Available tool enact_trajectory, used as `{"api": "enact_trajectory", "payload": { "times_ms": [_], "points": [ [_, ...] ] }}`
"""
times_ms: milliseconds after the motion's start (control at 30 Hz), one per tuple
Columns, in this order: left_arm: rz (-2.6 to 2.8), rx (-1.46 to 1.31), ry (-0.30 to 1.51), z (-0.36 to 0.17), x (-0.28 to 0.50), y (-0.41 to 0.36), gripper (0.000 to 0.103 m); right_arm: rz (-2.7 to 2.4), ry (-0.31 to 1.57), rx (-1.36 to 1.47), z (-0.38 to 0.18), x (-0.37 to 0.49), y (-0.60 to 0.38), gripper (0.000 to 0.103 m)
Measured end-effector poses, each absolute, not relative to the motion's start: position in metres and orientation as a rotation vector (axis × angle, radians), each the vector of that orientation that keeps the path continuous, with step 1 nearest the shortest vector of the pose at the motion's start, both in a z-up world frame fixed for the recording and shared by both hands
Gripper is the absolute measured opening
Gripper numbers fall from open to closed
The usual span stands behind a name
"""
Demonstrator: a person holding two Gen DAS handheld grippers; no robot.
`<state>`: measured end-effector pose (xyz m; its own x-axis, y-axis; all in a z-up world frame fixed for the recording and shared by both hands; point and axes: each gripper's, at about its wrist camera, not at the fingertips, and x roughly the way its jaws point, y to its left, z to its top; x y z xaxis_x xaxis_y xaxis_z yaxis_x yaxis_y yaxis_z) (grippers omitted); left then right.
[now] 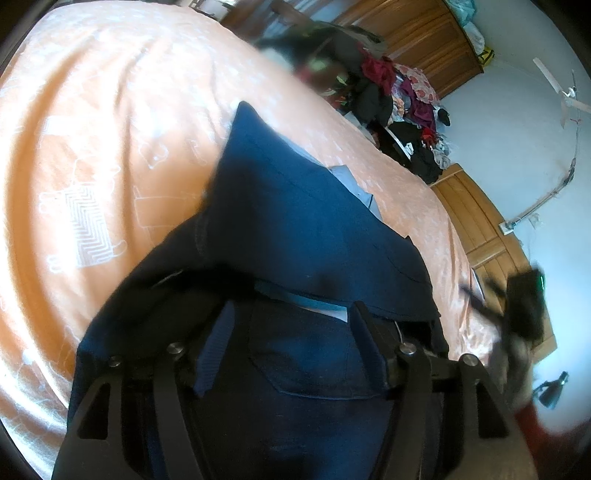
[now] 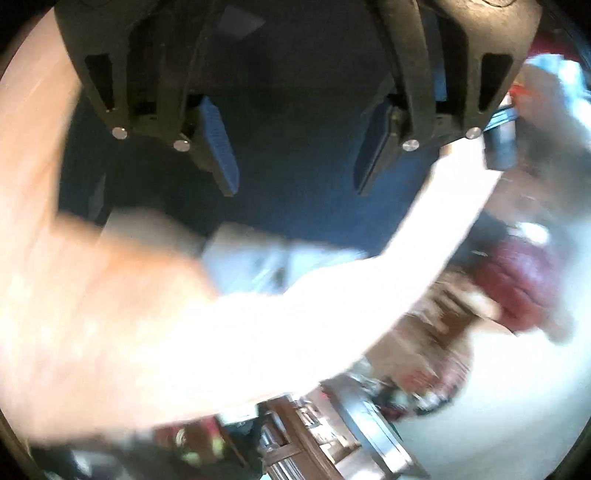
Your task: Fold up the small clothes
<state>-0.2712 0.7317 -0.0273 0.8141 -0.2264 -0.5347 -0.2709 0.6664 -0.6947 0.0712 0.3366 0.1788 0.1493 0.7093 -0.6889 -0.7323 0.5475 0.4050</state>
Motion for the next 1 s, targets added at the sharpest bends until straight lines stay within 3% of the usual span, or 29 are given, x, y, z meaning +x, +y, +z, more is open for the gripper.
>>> {"api": "enact_trajectory", "payload": {
  "times_ms": [100, 167, 233, 333, 433, 533, 700, 767, 867, 933, 1000],
  "points": [
    [0.026, -0.857, 0.640, -0.027, -0.270, 0.733, 0.069, 1.029, 0.972, -0.140, 0.176, 0.107, 0.369, 0.057],
    [0.025, -0.858, 0.638, -0.027, -0.271, 0.733, 0.069, 0.976, 0.999, -0.135, 0.167, 0.114, 0.377, 0.030],
    [0.023, -0.859, 0.637, -0.027, -0.271, 0.734, 0.069, 0.915, 1.026, -0.087, 0.152, 0.113, 0.367, 0.017],
    [0.017, -0.856, 0.636, -0.028, -0.270, 0.733, 0.070, 0.888, 1.133, -0.061, 0.108, 0.105, 0.372, 0.015],
    [0.017, -0.846, 0.643, -0.028, -0.267, 0.732, 0.072, 0.924, 1.199, -0.083, 0.048, 0.100, 0.387, 0.019],
    [0.021, -0.842, 0.648, -0.026, -0.265, 0.729, 0.073, 0.950, 1.151, -0.014, 0.051, 0.099, 0.376, 0.022],
    [0.048, -0.837, 0.680, -0.017, -0.266, 0.725, 0.073, 0.905, 1.066, 0.034, 0.098, 0.067, 0.341, 0.038],
    [0.054, -0.833, 0.691, -0.010, -0.271, 0.720, 0.075, 0.921, 1.106, -0.034, 0.086, 0.040, 0.343, 0.043],
    [0.046, -0.843, 0.682, 0.001, -0.283, 0.711, 0.076, 0.937, 1.075, -0.224, 0.057, 0.011, 0.362, 0.066],
    [0.052, -0.865, 0.676, 0.008, -0.294, 0.709, 0.076, 0.926, 1.105, -0.245, 0.065, 0.013, 0.372, 0.070],
    [0.068, -0.851, 0.672, 0.021, -0.311, 0.709, 0.076, 0.919, 1.141, -0.225, 0.082, 0.011, 0.367, 0.067]
  ]
}}
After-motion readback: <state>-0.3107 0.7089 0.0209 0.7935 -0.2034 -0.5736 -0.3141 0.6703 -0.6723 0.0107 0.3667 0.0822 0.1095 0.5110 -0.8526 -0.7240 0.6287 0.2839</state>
